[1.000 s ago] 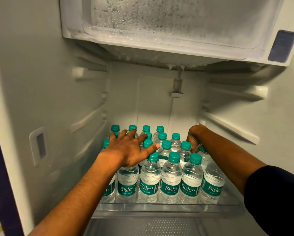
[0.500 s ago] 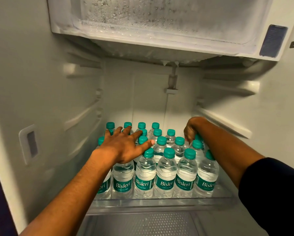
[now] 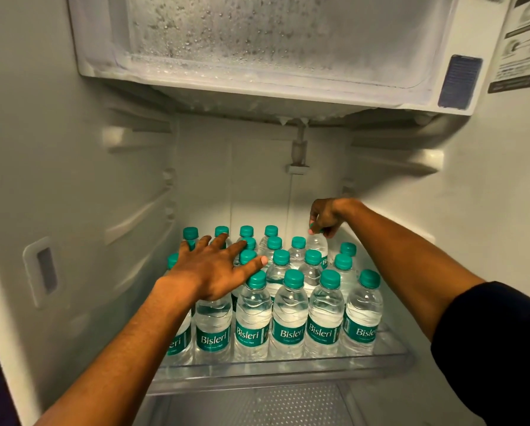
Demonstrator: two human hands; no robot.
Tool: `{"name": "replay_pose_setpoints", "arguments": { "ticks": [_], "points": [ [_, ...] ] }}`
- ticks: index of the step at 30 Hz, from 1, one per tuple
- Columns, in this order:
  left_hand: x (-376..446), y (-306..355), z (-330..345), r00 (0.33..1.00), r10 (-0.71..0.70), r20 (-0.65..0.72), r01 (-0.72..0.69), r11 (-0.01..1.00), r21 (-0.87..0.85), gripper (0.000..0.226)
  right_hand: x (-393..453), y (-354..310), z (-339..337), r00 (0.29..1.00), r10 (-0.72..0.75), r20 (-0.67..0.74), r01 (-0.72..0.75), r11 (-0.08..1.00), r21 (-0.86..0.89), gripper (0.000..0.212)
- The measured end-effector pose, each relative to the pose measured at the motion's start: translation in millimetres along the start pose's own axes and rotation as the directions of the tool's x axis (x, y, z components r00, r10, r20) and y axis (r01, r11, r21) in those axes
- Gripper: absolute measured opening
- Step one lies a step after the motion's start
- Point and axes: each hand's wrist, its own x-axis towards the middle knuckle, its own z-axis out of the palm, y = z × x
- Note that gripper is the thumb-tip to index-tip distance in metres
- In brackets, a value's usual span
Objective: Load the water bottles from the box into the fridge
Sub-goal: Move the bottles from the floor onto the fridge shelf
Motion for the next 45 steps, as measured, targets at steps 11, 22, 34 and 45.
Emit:
{"name": "replay_pose_setpoints", "arguments": {
  "ticks": [11,22,34,45],
  "points": [
    [1.0,1.1,0.2,1.000,-0.009,0.001,0.009,1.000,0.002,0.092,0.1,-28.5,20.4,0.972,-0.211,-0.105,0.215,0.976,0.026,0.039],
    [-0.1,0.4,-0.7,1.000,-0.008,-0.023,0.007,1.000,-0.029,0.094,-17.7,-24.4,26.1,0.977,-0.198,-0.076,0.199,0.980,0.010,0.048],
    [-14.9,-5.8,-8.5,0.981,-0.019,-0.194,-0.006,0.992,-0.129,0.096,-75.7,23.1,15.7,0.979,-0.117,-0.166,0.105,0.991,-0.079,0.061],
    [-93.1,-17.2,-6.0,0.982,-0.094,-0.166,0.096,0.995,0.006,0.098,-152.3,45.1,51.6,0.935,-0.159,-0.318,0.157,0.987,-0.032,0.053]
  ]
}}
